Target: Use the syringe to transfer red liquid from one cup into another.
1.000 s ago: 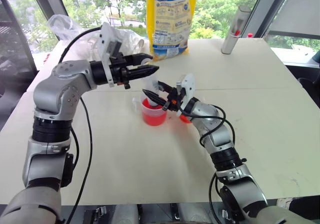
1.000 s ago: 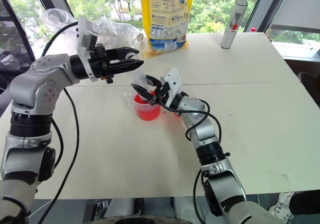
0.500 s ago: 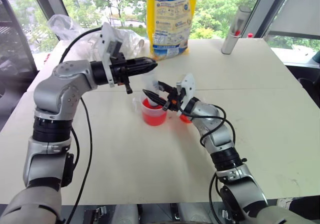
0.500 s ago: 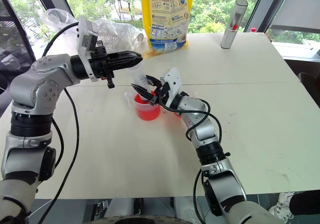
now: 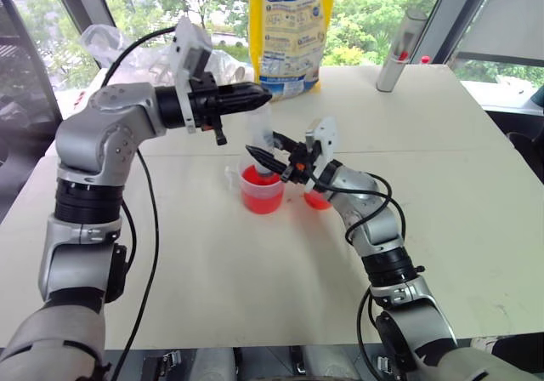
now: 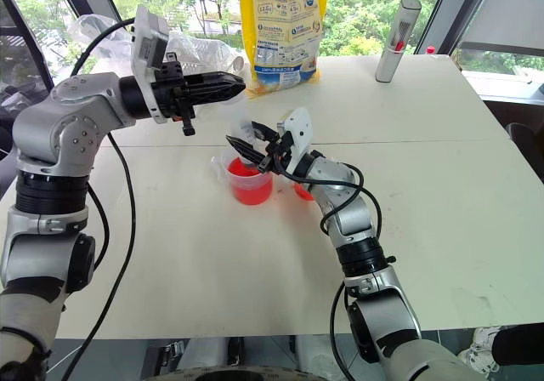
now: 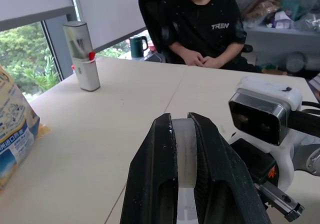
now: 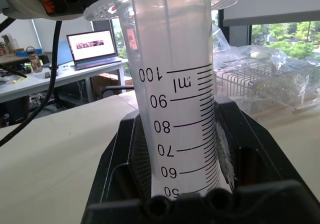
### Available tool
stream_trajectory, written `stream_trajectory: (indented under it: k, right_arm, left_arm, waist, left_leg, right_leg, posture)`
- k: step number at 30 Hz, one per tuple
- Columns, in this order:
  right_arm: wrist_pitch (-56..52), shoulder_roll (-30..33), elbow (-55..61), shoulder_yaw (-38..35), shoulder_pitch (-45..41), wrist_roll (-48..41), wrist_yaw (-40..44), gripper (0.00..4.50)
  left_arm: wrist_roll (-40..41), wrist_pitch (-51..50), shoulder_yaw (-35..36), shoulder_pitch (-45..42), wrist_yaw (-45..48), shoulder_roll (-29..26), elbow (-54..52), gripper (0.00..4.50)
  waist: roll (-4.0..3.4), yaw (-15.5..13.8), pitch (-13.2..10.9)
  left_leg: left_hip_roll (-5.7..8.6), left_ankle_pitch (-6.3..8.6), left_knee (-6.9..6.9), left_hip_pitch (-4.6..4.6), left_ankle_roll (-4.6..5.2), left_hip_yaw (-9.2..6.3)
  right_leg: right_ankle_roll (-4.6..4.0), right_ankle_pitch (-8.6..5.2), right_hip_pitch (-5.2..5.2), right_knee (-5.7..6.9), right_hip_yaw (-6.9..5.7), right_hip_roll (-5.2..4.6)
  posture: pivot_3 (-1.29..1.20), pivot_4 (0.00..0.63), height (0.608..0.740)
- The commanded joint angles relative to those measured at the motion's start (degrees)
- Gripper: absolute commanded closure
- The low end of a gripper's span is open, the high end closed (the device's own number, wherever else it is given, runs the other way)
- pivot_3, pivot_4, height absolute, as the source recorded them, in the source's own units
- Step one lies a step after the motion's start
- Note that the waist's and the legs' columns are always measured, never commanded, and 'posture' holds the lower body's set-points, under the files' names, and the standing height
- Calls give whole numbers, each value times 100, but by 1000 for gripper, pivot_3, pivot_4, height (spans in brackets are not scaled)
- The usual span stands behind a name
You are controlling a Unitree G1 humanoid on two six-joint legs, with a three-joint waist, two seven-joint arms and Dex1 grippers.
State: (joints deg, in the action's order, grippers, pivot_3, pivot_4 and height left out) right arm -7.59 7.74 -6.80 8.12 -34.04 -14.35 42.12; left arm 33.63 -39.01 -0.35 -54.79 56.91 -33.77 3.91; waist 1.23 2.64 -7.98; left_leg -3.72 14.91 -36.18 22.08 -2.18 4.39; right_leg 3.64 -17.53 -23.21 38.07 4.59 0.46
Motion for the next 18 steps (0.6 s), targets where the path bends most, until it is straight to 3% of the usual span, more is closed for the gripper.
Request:
stream_trajectory:
  k: [1,18]
  right_arm:
    - [-159,47,56,351,183,42,291,3135]
    - [-212,55,71,411,223,44,334,3135]
  left_arm:
    - [-133,499,539,-597,-211,-215,-39,4477]
    - [-206,646,586,-699,-184,-264,116,4477]
  waist:
    - [0,-1,0]
    - [0,-2,0]
  left_leg:
    - [0,0,0,0,0,0]
    - [-1,0,0,1,0,0]
  right_leg:
    - [0,0,0,0,0,0]
    - [0,0,0,0,0,0]
  posture:
    - [0,150,740]
    - [0,150,740]
